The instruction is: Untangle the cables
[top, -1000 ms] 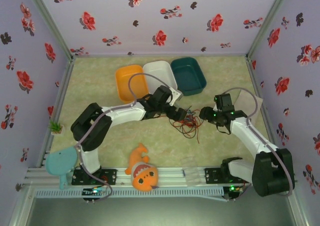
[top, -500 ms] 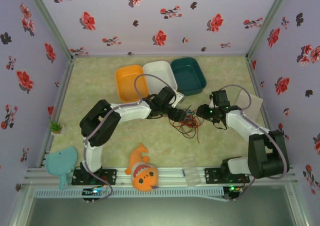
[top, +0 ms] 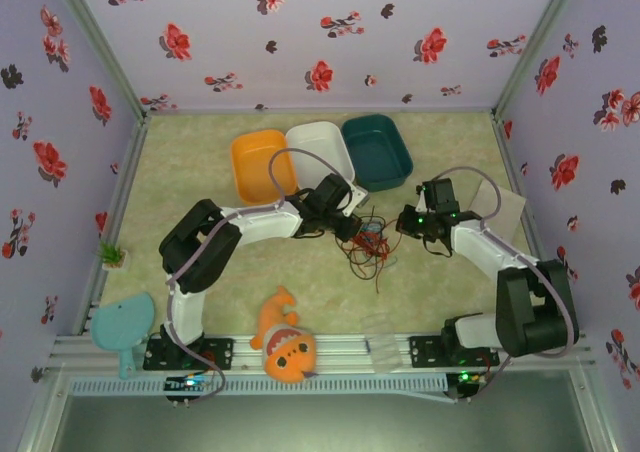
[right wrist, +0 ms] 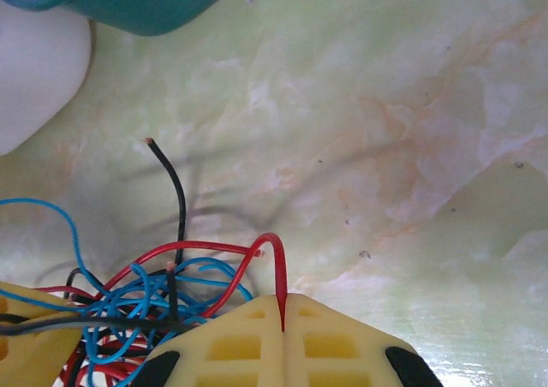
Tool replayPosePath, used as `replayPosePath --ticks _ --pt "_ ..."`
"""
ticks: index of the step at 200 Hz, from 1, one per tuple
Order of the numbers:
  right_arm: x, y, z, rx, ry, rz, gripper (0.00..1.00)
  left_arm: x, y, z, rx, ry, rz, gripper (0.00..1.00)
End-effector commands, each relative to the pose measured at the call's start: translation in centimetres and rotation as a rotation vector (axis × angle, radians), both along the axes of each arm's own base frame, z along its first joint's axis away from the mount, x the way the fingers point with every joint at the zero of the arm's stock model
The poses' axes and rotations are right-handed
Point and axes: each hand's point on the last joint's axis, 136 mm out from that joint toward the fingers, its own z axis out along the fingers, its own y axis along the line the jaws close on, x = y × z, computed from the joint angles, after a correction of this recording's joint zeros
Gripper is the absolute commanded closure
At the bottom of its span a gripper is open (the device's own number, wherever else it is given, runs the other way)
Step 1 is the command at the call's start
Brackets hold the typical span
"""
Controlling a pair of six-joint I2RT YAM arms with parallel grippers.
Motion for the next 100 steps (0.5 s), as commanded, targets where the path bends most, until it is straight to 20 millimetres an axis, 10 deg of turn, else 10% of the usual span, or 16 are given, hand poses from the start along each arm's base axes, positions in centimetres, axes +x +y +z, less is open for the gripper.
replayPosePath --ticks 1,100 --pt "-0.2 0.7 2.0 0.011 -0.038 0.014 1.0 -1.0 1.7 0.0 0.044 0.007 0.019 1.0" --pt "-1.4 3.2 11.5 -0.147 -0.19 0.084 1.0 -0.7 11.8 1.7 0.161 -0.087 0.291 1.0"
